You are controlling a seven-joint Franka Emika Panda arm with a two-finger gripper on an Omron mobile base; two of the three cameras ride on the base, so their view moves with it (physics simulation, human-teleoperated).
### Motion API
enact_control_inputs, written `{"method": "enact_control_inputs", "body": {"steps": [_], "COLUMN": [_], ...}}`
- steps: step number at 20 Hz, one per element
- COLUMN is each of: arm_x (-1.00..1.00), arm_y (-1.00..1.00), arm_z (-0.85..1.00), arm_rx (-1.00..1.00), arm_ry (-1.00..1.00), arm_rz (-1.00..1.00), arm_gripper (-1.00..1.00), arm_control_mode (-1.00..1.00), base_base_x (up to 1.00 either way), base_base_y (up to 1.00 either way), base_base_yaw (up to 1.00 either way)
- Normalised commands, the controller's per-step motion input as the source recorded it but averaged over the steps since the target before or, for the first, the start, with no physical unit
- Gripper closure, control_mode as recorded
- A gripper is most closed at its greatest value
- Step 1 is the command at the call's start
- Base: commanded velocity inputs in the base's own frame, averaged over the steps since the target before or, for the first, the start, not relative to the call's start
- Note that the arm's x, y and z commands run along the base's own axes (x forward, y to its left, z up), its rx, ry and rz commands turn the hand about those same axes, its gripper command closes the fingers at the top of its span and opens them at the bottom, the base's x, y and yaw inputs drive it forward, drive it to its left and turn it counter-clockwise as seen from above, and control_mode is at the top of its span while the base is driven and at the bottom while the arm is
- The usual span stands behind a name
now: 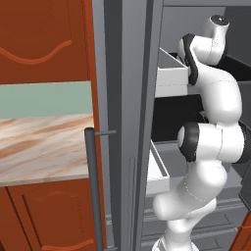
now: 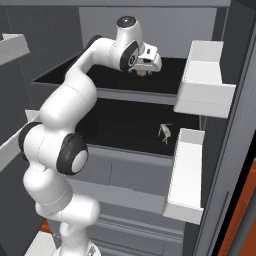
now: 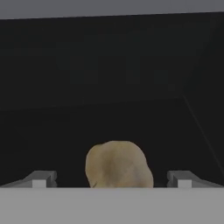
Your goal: Retrieve the bottle and the shaker from the cabinet and place them next to the mixing bowl on the counter. Then add garlic from the fridge to the mixing bowl.
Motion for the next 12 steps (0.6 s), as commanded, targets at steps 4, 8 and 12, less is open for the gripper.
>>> {"method": "enact_control_inputs", "body": {"steps": [4, 8, 12], "arm_x": [0.0, 0.0, 0.0], "arm_y": [0.0, 0.0, 0.0], "arm_z": [-0.14, -0.1, -0.17], "arm_rx": [0.0, 0.01, 0.05], "arm_ry": [-0.04, 0.0, -0.02], "arm_rz": [0.0, 0.0, 0.0], "arm_gripper": [-1.0, -1.0, -1.0], "arm_control_mode": [-1.0, -1.0, -1.0], "base_base_x": [0.0, 0.0, 0.0], "base_base_y": [0.0, 0.0, 0.0], "base_base_yaw": [0.0, 0.0, 0.0]}}
